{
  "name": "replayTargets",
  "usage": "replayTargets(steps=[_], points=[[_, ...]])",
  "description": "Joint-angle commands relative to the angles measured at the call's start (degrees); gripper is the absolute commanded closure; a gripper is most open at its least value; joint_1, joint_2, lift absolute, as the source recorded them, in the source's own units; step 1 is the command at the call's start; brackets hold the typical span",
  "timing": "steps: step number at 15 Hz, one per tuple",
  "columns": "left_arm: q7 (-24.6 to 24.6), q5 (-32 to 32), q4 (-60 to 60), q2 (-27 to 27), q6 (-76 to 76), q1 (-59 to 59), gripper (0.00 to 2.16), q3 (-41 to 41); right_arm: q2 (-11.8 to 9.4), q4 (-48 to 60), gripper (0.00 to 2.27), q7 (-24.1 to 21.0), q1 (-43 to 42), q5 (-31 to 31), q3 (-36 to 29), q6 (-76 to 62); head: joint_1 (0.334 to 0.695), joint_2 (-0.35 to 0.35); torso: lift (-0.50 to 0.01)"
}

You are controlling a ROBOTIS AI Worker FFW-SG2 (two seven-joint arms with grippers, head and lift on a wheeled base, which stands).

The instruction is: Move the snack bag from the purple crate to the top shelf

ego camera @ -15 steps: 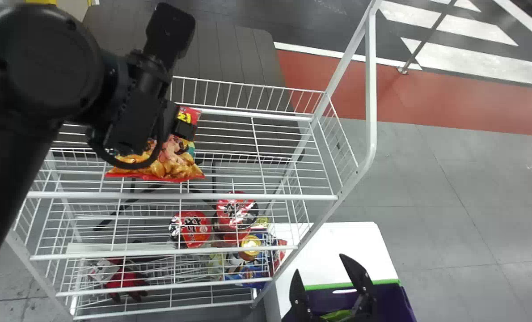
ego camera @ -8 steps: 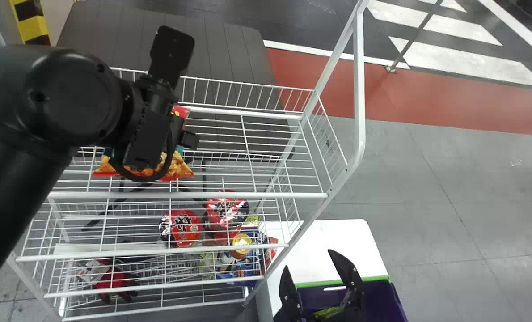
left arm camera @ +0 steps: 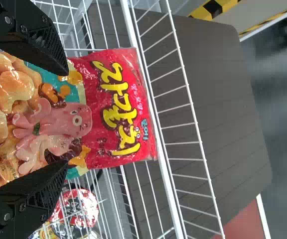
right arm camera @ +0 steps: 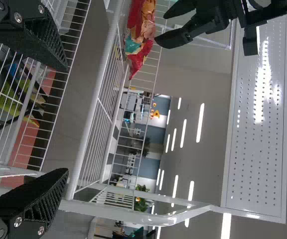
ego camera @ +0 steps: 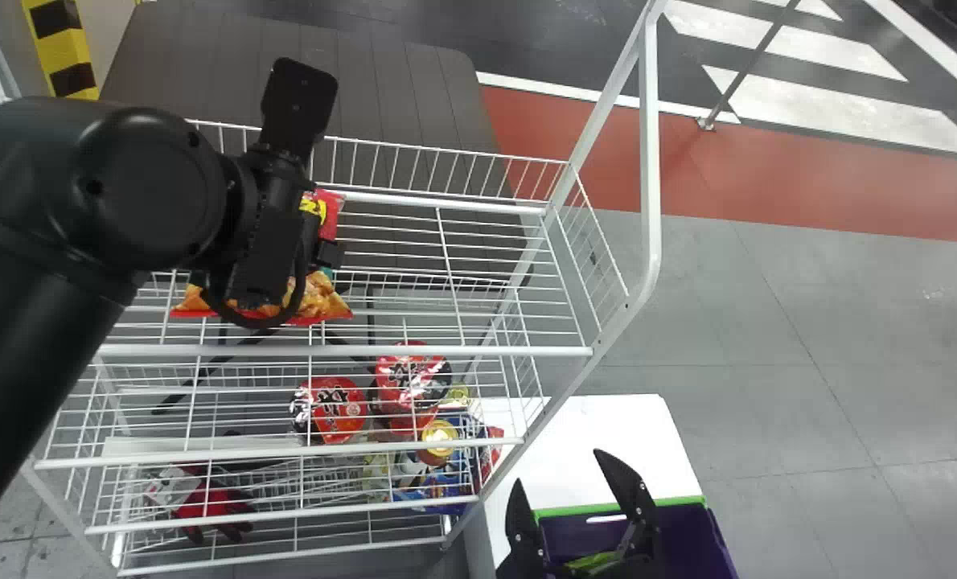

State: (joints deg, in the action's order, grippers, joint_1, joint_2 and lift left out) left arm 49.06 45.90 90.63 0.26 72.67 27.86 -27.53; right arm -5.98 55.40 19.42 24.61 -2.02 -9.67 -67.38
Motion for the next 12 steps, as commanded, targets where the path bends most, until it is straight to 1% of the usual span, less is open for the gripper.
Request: replayTargets(steps=[1,2,4,7,8,9,11,12], points=[[-0.1,-0.1,-1.8,-0.4,-1.5,0.0,0.22,0.1,-0.1,-0.3,0.08,0.0,0.0,-0.1,0.0,-0.7,0.695,-0.329,0.0],[-0.3,-0.1,-2.4,-0.4,-2.0,0.0,0.24,0.3,-0.1,-0.3,0.08,-0.1,0.0,0.0,0.0,-0.7,0.695,-0.326,0.0],[-0.4,-0.2,-2.8,-0.4,-2.2,0.2,0.37,0.4,-0.1,-0.5,0.08,-0.1,0.0,0.0,0.0,-1.4,0.695,-0.323,0.0],[0.0,-0.5,-2.9,-0.4,-2.2,0.2,0.86,0.9,-0.1,-0.5,0.08,-0.1,0.0,0.0,0.0,-1.7,0.695,-0.316,0.0],[0.3,-0.5,-2.8,-0.4,-2.2,0.2,1.14,0.9,0.0,-0.5,0.08,-0.1,0.0,0.0,0.0,-1.7,0.695,-0.315,0.0],[0.4,-0.5,-2.7,-0.4,-2.2,0.2,1.32,0.9,0.0,-0.5,0.08,-0.1,0.0,0.0,0.0,-1.7,0.695,-0.313,0.0],[0.5,-0.5,-2.7,-0.4,-2.0,0.2,1.39,1.0,0.0,-0.6,0.08,-0.1,0.0,0.0,0.1,-2.3,0.695,-0.31,0.0],[0.2,-0.5,-2.8,-0.4,-2.0,0.1,1.49,1.0,0.0,-0.6,0.08,-0.3,0.0,0.0,0.2,-2.4,0.695,-0.308,0.0]])
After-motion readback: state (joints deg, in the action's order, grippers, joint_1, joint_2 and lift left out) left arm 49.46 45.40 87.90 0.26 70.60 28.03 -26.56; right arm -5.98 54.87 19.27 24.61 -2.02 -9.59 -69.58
